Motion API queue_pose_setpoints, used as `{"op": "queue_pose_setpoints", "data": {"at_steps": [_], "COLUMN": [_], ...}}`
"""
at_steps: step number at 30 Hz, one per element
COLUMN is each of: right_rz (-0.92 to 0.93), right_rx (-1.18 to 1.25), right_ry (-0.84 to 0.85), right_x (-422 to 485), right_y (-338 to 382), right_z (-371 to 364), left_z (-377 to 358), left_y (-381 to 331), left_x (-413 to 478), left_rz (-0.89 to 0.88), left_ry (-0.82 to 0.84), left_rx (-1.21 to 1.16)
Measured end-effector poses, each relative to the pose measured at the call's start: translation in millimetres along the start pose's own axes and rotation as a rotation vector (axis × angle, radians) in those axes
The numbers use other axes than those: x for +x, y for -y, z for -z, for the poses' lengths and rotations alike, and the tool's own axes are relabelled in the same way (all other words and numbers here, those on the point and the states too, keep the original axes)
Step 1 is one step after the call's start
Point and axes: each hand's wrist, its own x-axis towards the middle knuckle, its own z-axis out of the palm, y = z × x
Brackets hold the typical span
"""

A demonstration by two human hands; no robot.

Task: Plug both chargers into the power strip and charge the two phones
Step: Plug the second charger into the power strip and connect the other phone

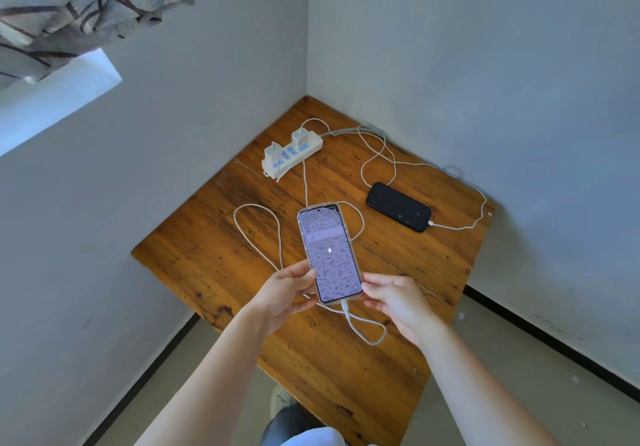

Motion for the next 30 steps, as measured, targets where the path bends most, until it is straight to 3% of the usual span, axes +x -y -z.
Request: {"op": "queue_pose_setpoints", "data": {"at_steps": [12,30], "right_rz": [-0.031,-0.184], "right_rx": [0.008,-0.136], "right_ry": [0.006,0.012], "right_x": [12.0,58.1], "right_y": [-8.6,-38.6], "right_z": [4.4,17.3], "left_z": [-0.3,-7.2], "left_y": [8.2,39.2], "left_x": [9.3,55.1], "left_rz": [0.003,0.144], "left_ry": [-0.064,-0.332], "left_rx": [-0.025,-0.024]}}
